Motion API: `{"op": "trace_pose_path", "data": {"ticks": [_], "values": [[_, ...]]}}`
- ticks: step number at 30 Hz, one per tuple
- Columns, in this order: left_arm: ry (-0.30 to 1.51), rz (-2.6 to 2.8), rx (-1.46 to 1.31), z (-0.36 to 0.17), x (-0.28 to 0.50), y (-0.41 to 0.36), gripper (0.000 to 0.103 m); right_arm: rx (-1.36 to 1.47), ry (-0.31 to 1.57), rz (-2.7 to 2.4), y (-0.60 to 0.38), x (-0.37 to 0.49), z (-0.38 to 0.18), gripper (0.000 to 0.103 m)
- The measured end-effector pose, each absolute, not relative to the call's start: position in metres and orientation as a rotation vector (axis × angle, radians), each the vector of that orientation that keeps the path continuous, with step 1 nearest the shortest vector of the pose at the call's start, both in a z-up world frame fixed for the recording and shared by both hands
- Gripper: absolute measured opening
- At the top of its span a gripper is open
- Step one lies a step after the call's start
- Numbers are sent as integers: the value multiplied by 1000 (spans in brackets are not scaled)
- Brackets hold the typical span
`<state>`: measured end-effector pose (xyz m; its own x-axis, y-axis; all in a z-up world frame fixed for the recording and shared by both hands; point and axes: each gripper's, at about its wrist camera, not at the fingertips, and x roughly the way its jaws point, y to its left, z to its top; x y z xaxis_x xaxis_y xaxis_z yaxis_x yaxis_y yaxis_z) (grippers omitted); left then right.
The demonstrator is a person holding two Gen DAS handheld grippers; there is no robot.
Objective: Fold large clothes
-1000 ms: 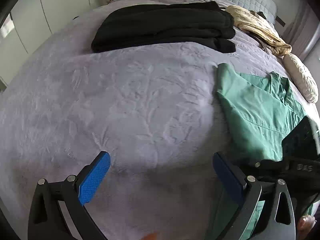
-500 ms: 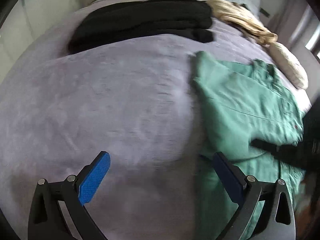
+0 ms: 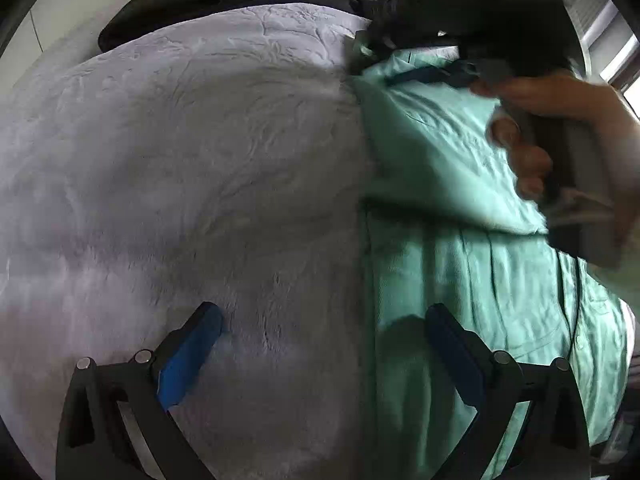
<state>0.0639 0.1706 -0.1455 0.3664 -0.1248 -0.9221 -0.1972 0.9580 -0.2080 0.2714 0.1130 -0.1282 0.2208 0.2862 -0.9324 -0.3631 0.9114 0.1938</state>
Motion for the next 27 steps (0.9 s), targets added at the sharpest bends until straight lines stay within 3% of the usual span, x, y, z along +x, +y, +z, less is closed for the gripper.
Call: {"op": "trace_pose_path", "data": {"ticks": [1, 5, 10, 13, 16, 22, 27], "values": [[1193, 47, -304, -145, 62, 169, 102, -13, 1260, 458, 107, 273, -126, 4], [1182, 43, -298, -146, 57, 164, 102, 172, 1213, 463, 75, 283, -114, 3], [1188, 65, -287, -143, 56, 156, 102, 202, 1320, 546, 87, 299, -136, 5], [1161, 86, -293, -126, 60, 159, 102, 256, 1322, 597, 74, 298, -122, 10], [1090, 108, -308, -101, 74, 161, 102, 308, 1280, 634, 28, 272, -97, 50], [1026, 111, -241, -88, 128, 137, 102, 403, 1262, 473, -86, 234, -86, 52], [1148, 229, -165, -135, 149, 150, 103, 453, 1282, 238, -201, 210, -104, 52]]}}
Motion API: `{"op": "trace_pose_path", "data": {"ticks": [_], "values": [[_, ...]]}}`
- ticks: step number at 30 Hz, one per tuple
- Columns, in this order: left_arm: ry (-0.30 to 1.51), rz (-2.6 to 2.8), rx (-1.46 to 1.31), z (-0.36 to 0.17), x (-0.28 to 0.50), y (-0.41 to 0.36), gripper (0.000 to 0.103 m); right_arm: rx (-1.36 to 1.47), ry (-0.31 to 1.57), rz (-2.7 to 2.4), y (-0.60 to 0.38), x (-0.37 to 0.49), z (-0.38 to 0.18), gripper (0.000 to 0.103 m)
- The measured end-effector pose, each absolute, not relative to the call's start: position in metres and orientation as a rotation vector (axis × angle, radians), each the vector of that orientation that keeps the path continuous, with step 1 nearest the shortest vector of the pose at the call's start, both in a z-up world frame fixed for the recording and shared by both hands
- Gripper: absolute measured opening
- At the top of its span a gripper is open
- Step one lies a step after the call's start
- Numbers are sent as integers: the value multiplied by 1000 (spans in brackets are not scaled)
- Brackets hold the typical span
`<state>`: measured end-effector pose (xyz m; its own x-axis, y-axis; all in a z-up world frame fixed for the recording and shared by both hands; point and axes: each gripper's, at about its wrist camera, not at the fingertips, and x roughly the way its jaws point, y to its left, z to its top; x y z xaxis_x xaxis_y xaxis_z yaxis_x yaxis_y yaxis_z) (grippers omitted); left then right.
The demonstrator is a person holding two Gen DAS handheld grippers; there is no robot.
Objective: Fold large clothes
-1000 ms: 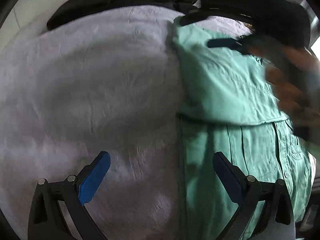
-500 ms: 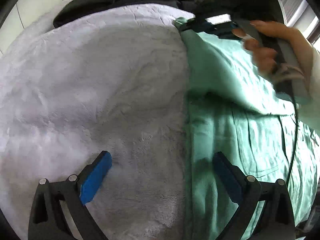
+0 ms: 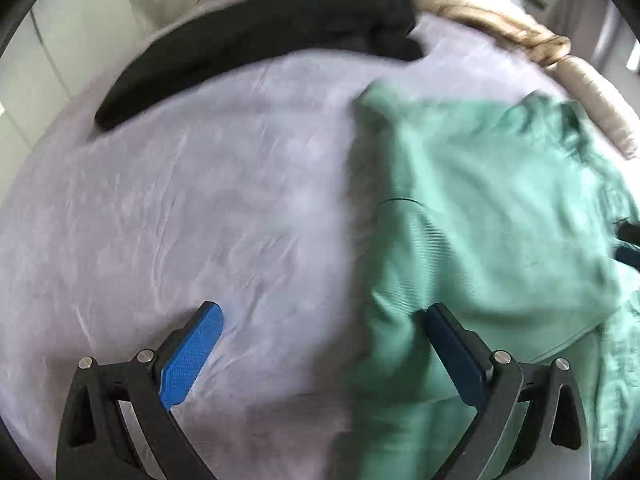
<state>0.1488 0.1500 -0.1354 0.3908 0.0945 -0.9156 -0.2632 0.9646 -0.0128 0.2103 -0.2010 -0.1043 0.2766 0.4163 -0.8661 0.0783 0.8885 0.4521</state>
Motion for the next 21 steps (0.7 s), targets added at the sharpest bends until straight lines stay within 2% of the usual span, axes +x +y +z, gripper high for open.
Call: {"op": "trace_pose_path", "data": {"ticks": [1, 4, 6, 9, 10, 11, 15, 17, 21], "values": [[1148, 220, -198, -138, 145, 155, 103, 469, 1295, 203, -205, 220, -116, 52], [1147, 223, -209, -135, 136, 160, 103, 632, 1283, 204, -255, 200, -130, 32], [1152, 254, -163, -129, 135, 157, 103, 704, 1269, 218, -274, 187, -126, 30], [1164, 295, -120, -118, 138, 152, 103, 669, 1279, 186, -284, 176, -118, 39], [1172, 300, -119, -115, 139, 149, 103, 663, 1280, 176, -286, 171, -117, 48], [1177, 299, -119, -113, 141, 147, 103, 680, 1277, 181, -291, 166, -116, 52], [1197, 241, -100, -98, 139, 114, 103, 738, 1291, 195, -307, 149, -111, 54], [1220, 189, -91, -96, 139, 90, 103, 754, 1296, 192, -310, 137, -109, 62], [1274, 67, -100, -95, 138, 38, 103, 801, 1290, 177, -328, 121, -107, 63]]}}
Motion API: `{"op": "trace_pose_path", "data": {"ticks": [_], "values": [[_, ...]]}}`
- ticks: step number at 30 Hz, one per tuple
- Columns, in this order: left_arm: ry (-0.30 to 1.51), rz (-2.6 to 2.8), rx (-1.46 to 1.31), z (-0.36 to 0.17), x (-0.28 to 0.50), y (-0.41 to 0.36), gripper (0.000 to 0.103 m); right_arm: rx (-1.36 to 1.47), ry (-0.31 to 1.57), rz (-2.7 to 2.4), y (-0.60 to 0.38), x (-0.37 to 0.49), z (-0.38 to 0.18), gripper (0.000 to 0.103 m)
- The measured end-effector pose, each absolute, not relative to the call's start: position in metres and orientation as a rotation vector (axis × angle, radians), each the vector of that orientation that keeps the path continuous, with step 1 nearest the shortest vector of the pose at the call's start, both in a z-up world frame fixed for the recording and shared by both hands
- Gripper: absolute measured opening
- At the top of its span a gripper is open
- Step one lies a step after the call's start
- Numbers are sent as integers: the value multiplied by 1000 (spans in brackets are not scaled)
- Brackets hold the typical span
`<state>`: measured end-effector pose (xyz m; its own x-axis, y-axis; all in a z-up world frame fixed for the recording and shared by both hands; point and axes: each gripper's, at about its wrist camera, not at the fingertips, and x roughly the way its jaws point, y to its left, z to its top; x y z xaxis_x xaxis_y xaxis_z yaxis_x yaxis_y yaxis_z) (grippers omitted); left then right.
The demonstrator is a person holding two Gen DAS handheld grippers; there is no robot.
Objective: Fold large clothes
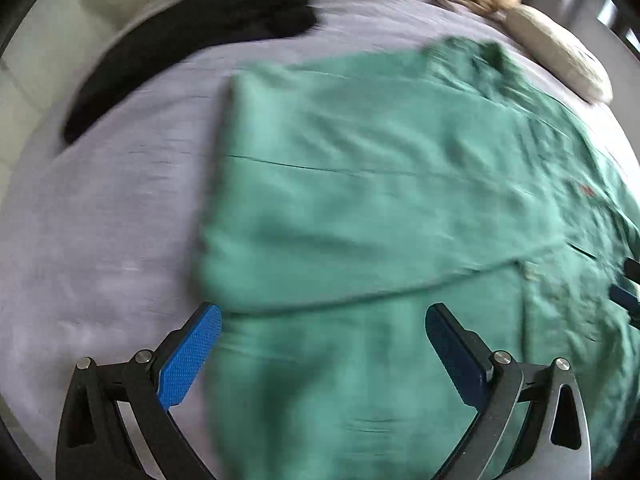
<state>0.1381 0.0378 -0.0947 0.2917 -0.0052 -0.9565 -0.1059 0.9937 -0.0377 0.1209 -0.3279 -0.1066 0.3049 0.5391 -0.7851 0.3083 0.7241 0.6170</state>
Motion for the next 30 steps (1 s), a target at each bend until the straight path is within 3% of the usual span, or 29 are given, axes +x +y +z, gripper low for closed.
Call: {"op": "trace_pose_path", "data": {"ticks": [3, 6, 12, 14, 30], "values": [[1284, 0, -81, -95, 141, -6, 103, 831, 1275, 170, -347, 109, -101, 64], [1312, -46, -78, -99, 145, -41, 103, 856, 1256, 172, -367, 100, -98, 74], [1333, -96, -39, -101, 150, -98, 103, 900, 1204, 178, -401, 91, -89, 75], [1344, -97, -20, -103, 151, -110, 103, 909, 1187, 170, -413, 89, -86, 85], [1378, -98, 60, -112, 157, -157, 103, 964, 1075, 113, -457, 69, -90, 88]]}}
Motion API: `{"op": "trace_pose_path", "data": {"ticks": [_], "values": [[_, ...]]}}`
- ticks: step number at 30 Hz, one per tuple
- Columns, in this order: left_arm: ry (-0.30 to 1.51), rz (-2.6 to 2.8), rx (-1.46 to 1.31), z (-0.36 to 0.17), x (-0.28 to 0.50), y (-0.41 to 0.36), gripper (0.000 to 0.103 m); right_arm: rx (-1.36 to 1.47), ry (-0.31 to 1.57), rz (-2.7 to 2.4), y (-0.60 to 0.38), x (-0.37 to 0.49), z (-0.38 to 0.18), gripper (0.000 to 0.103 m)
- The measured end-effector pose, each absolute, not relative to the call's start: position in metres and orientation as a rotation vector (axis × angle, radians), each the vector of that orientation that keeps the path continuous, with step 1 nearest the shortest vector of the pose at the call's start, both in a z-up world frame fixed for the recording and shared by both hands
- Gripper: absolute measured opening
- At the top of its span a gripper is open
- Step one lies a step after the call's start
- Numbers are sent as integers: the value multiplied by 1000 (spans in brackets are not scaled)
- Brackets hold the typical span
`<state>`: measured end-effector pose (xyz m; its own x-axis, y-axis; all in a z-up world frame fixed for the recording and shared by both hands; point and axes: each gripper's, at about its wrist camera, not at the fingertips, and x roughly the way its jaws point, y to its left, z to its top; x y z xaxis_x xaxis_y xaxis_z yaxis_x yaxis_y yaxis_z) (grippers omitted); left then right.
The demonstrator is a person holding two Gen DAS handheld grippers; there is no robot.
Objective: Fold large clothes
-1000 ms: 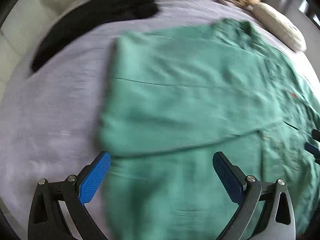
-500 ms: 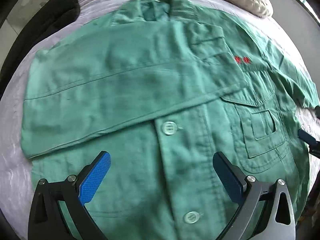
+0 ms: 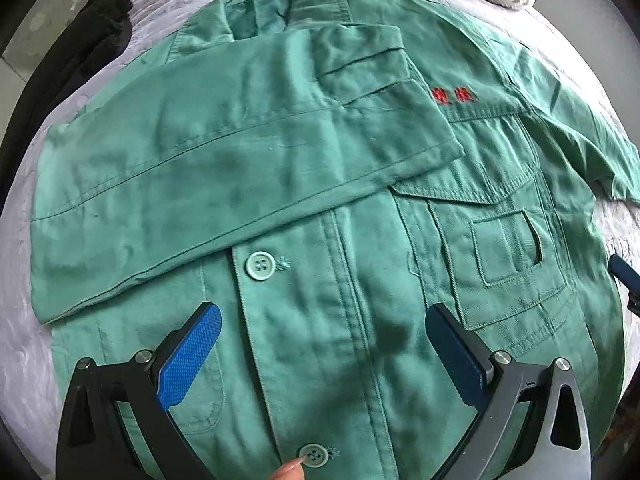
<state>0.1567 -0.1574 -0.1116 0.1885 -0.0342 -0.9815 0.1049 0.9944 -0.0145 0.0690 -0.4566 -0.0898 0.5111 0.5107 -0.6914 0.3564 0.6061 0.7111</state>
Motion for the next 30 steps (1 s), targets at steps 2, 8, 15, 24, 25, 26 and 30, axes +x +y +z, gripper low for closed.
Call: {"op": "trace_pose_path", "data": {"ticks": [2, 8, 15, 24, 25, 26, 30], "values": [[1379, -97, 73, -114, 149, -153, 103, 966, 1062, 103, -458, 68, -91, 88], [1386, -111, 108, -117, 156, -175, 103, 992, 1090, 57, -471, 65, -96, 88], [1396, -149, 32, -112, 157, -187, 103, 1035, 1078, -19, -515, 60, -96, 88], [1370, -167, 13, -93, 161, -217, 103, 1094, 996, -106, -573, 57, -92, 88], [1369, -167, 13, -93, 165, -220, 103, 1090, 984, -115, -577, 57, -91, 88], [1366, -165, 13, -91, 166, -226, 103, 1089, 967, -125, -584, 59, -89, 88], [1364, -153, -1, -88, 170, -235, 103, 1120, 891, -172, -623, 70, -87, 88]]}}
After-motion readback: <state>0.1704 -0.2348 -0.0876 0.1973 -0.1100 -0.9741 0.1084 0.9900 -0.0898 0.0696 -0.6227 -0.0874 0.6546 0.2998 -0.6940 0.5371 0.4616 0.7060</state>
